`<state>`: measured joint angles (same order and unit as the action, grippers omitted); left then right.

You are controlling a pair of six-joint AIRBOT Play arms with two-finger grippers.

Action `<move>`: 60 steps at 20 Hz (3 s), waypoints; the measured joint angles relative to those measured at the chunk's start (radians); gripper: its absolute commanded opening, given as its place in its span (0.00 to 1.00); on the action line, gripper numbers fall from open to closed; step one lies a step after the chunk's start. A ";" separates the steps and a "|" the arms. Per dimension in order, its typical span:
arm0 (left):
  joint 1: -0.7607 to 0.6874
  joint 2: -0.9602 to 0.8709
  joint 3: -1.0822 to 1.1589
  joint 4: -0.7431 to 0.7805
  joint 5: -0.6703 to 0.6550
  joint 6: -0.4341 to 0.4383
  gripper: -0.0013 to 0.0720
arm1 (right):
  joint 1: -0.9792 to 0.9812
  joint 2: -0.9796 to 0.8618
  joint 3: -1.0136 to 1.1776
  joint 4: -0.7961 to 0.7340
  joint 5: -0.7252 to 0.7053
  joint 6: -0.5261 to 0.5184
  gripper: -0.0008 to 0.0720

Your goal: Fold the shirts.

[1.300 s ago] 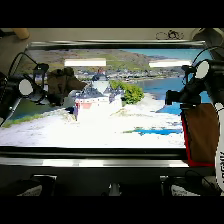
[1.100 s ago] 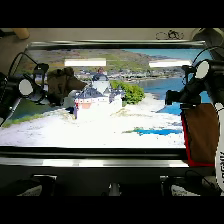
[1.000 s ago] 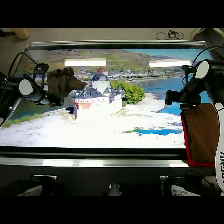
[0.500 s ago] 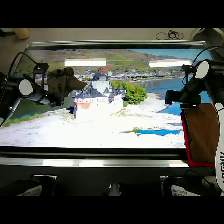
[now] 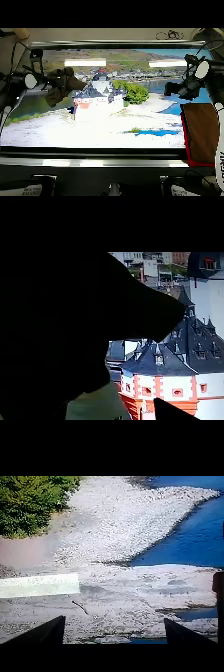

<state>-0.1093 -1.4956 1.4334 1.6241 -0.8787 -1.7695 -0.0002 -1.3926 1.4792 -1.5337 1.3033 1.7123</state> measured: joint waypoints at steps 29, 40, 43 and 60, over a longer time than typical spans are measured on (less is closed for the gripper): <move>-0.483 0.386 -0.196 -0.114 -0.068 0.020 0.40 | 0.000 0.437 0.080 -0.047 0.229 -0.060 0.92; -0.214 0.262 -0.255 -0.184 -0.368 0.135 1.00 | 0.000 0.296 -0.401 0.181 0.231 -0.130 0.98; -0.105 0.284 -0.382 -0.226 -0.408 0.172 1.00 | 0.000 0.292 -0.547 0.247 0.190 -0.163 0.98; -0.113 0.163 -0.630 -0.640 -0.037 0.232 0.05 | 0.040 0.282 -0.990 0.556 -0.114 -0.212 0.78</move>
<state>-0.2222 -1.3327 0.8036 0.9840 -0.9157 -1.5372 0.0402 -1.1103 0.4896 -0.9779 1.1889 1.5005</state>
